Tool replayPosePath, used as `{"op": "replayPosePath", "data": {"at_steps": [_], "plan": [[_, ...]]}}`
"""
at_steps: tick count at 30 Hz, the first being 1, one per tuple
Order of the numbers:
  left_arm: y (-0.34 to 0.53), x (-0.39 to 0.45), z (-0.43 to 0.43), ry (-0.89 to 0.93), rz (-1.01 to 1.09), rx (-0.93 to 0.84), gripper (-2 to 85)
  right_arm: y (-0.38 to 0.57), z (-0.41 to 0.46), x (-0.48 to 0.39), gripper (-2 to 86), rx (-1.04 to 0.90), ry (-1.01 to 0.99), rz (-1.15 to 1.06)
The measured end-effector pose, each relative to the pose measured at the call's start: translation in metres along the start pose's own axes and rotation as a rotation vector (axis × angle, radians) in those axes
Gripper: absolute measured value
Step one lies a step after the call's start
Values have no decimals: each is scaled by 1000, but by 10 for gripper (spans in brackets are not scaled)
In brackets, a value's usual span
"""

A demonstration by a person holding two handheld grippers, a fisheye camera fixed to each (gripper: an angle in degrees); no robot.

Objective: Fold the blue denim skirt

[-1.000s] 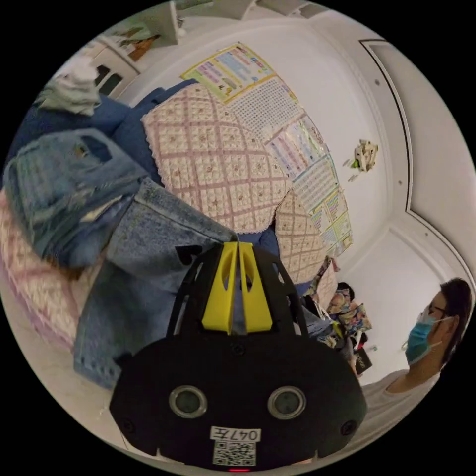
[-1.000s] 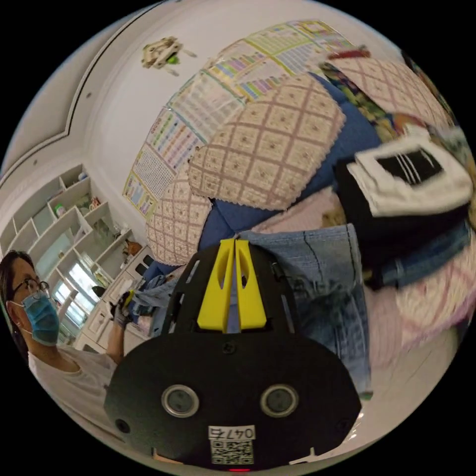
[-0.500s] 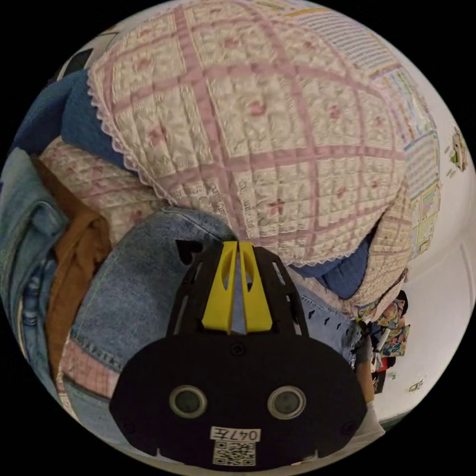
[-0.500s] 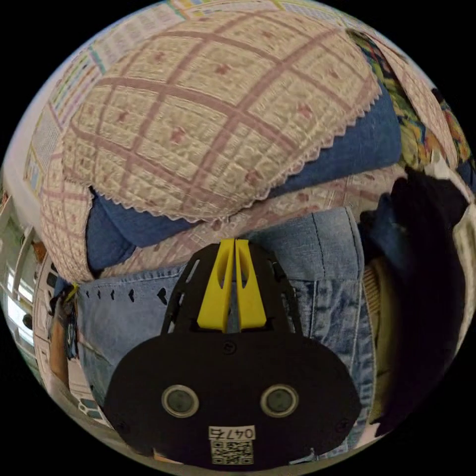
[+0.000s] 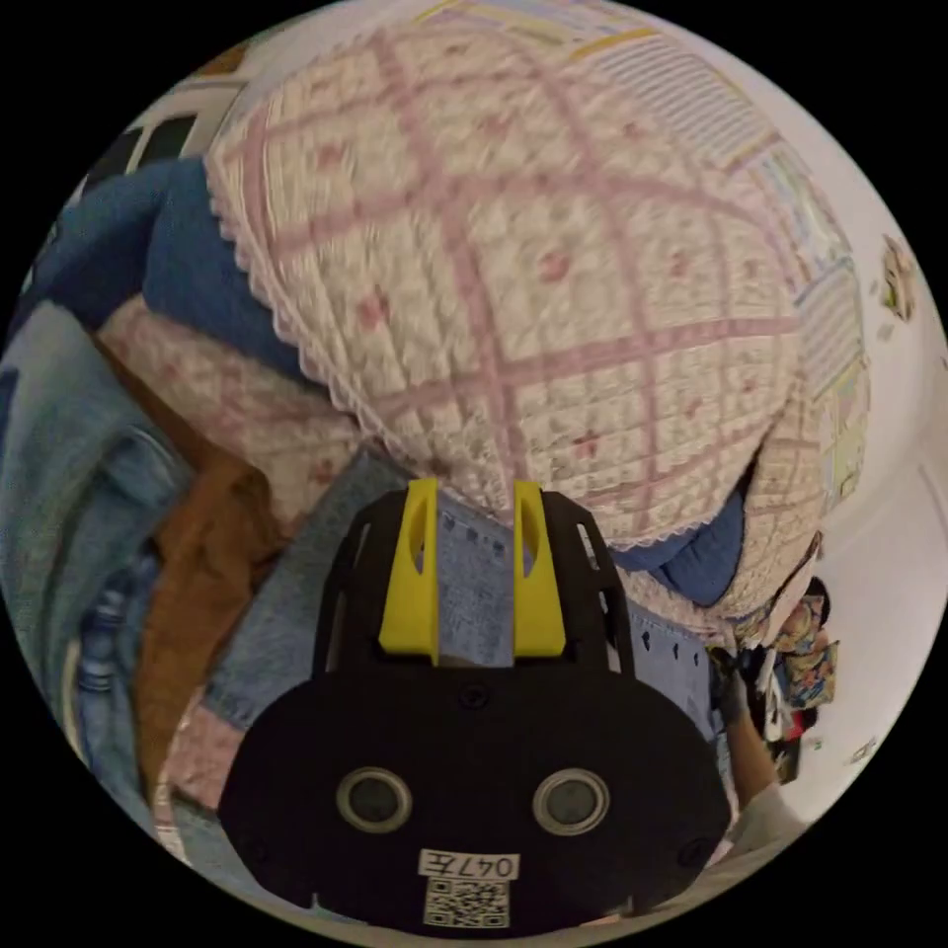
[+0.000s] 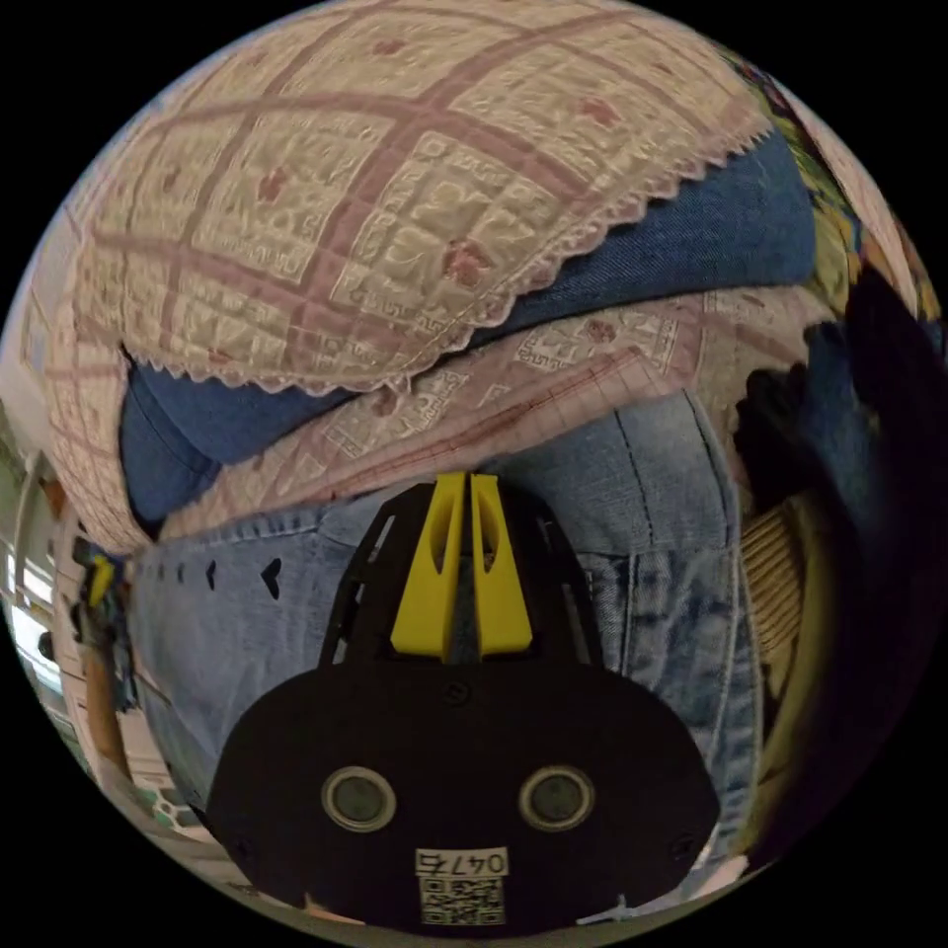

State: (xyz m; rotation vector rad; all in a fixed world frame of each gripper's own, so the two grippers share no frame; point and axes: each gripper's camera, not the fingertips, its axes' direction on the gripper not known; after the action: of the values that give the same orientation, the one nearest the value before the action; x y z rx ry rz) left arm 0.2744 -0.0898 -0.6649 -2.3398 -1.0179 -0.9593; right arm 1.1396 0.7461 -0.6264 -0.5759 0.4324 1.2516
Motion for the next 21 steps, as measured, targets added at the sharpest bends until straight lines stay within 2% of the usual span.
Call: {"op": "replayPosePath", "data": {"at_steps": [2,4,6,8,10,12,15,19,21], "plan": [[13,34,-79,-11,150,113,111,-4,-2,-37,38,-84,142,-94],[59,77,-196,10,338,267,111,1,-16,-78,84,-103,286,-196],[112,101,-284,35,432,372,102,31,-61,-131,95,44,338,-341],[177,118,-363,-1,489,480,72,74,-108,-164,84,233,274,-413],[276,136,-439,-181,492,657,6,129,-150,-189,63,402,145,-476],[346,147,-466,-357,436,773,-4,213,-186,-215,16,547,-20,-539],[431,161,-473,-496,398,819,-8,310,-195,-247,-4,538,-172,-681],[474,183,-454,-524,344,767,-10,392,-177,-286,-7,468,-63,-744],[462,199,-442,-449,409,662,-10,419,-171,-304,-6,421,-42,-770]]}}
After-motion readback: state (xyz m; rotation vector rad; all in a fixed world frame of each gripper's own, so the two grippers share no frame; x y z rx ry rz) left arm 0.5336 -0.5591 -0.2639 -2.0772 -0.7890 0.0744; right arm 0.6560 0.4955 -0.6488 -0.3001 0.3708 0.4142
